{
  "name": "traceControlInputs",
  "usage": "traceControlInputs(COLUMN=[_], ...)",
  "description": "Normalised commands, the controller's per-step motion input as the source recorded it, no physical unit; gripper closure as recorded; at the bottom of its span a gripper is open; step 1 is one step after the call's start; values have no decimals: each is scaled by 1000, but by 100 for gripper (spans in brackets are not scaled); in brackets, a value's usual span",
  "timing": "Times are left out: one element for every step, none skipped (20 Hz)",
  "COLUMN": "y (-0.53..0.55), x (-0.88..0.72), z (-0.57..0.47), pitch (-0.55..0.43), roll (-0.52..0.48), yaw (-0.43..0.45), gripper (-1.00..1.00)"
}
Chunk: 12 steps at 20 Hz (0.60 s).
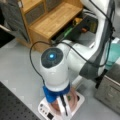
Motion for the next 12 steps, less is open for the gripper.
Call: traceControlInputs(y=[-15, -5, 12, 22, 32, 37, 39, 39, 35, 37, 37, 40], x=[-51, -52, -49, -49, -47, -46, -46, -41, -34, -34, -34, -40], z=[-69, -62, -54, -50, -46, -44, -42, -43, -46, -50, -53, -52], pitch=[-118, -116, -108, -105, -96, -93, -92, -95, -100, -102, -102, -104], roll=[-236, -234, -237, -237, -238, -238, -238, -236, -235, -237, -237, -232], yaw=[200, 197, 187, 182, 170, 166, 165, 165, 164, 157, 154, 148], gripper=[100, 100, 100, 100, 100, 100, 100, 100, 100, 100, 100, 100])
